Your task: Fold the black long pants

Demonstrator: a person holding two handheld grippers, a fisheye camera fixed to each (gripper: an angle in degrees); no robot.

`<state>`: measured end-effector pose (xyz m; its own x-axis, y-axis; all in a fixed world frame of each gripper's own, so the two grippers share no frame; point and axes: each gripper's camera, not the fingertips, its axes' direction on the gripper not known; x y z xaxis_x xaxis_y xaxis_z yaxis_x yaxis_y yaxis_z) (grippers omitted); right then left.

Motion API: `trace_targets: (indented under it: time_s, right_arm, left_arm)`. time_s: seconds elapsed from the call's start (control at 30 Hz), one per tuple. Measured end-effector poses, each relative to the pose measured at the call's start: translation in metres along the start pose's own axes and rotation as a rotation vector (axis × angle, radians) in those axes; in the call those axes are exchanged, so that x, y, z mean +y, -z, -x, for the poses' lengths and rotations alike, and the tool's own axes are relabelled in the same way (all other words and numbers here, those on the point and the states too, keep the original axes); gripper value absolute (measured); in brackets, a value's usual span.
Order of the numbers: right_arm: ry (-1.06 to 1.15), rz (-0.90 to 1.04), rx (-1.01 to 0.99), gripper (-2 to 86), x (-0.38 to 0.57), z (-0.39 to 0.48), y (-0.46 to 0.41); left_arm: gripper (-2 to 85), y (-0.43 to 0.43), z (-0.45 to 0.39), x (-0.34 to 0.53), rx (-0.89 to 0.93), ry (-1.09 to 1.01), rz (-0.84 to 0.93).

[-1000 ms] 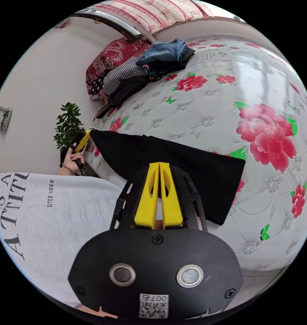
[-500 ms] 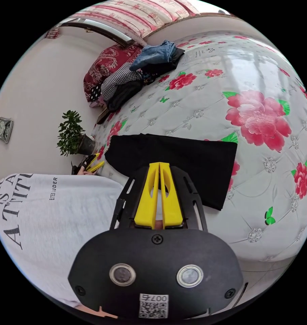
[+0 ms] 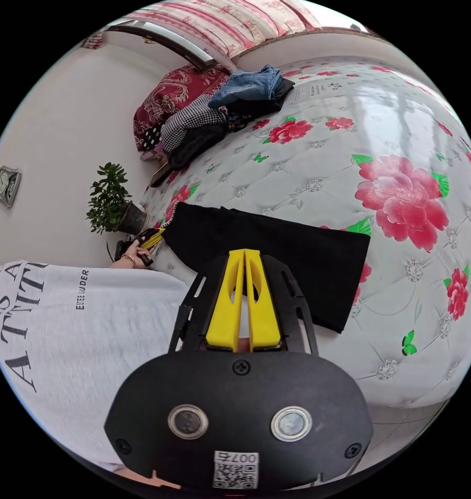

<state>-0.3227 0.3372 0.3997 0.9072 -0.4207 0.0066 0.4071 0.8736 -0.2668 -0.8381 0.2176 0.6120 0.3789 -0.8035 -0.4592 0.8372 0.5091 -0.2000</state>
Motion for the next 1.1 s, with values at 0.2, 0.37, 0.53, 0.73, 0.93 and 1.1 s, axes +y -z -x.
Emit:
trace_targets:
  time_s: [0.2,0.37,0.53,0.73,0.93,1.1]
  right_arm:
    - [-0.015,-0.010,0.054,-0.3,0.020,-0.018,-0.003]
    - [-0.091,-0.085,0.085,-0.3,0.045,-0.050,0.014]
    - [-0.222,-0.181,0.131,-0.2,0.087,-0.093,0.034]
    - [-0.385,-0.280,0.166,1.4,0.132,-0.141,0.045]
    - [-0.443,-0.164,-0.077,6.1,0.117,-0.207,-0.007]
    - [-0.380,-0.026,-0.084,9.6,0.077,-0.223,-0.052]
  left_arm:
    - [1.7,-0.003,-0.137,0.017,0.232,-0.468,0.139]
    - [1.8,-0.035,-0.270,0.101,0.456,-0.934,0.397]
    - [3.9,-0.124,-0.329,0.228,0.525,-1.292,0.821]
    - [8.7,-0.163,-0.334,0.273,0.381,-1.415,0.989]
    - [10.6,-0.165,-0.282,0.172,0.114,-1.071,0.876]
    - [12.9,-0.158,-0.235,0.135,-0.011,-0.861,0.844]
